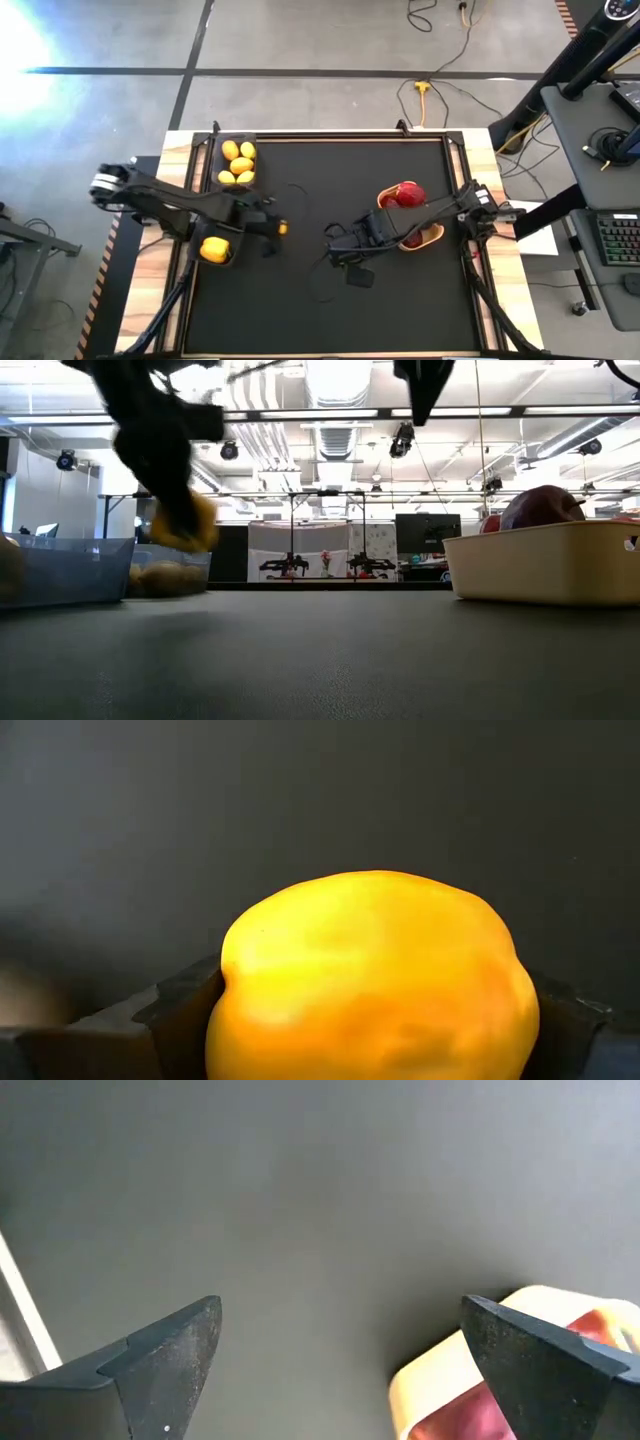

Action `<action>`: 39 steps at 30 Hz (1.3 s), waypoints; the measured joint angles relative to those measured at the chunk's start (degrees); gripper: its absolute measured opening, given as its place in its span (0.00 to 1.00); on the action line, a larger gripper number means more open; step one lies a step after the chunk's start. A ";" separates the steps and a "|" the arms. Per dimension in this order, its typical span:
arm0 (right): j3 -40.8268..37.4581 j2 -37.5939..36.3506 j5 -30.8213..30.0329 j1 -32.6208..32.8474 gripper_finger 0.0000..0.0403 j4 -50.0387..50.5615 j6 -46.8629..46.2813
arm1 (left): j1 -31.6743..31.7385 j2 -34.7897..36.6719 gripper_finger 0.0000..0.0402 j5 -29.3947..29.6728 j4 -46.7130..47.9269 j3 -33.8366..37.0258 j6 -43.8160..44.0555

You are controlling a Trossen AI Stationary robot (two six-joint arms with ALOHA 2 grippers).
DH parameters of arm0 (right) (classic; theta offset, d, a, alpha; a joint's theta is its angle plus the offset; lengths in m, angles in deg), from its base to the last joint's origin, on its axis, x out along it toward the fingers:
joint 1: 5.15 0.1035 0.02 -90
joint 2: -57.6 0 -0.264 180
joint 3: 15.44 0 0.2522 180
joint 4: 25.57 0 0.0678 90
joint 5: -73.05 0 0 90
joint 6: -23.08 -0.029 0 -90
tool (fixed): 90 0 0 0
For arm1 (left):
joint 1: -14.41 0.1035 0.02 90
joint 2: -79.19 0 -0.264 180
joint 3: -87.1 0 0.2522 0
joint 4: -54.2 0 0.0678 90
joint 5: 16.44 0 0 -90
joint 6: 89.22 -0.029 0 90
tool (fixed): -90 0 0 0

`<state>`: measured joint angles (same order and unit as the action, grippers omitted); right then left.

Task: Sort produce into baskets
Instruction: Put the yellow bell pepper into the bottom black bin

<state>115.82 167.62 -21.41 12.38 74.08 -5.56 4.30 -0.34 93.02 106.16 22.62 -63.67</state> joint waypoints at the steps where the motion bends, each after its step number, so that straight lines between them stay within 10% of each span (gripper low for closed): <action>1: 0.00 0.00 -0.30 -0.37 0.99 -0.35 0.60 | -0.02 2.55 0.83 0.79 3.61 0.24 2.17; 8: 0.02 0.00 -0.29 -2.07 0.99 -6.62 3.54 | -0.02 16.65 0.83 3.05 27.19 3.58 28.23; 17: 0.02 0.00 -0.27 -2.46 0.99 -8.55 2.81 | -0.24 22.67 0.84 2.03 28.62 12.33 50.04; 39: 0.22 -5.45 1.52 -2.46 0.99 -8.25 -0.30 | 0.97 12.31 0.93 0.76 25.83 13.31 49.76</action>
<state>116.03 162.17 -19.89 9.92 65.84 -5.87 5.27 11.97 93.79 131.99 35.94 -13.92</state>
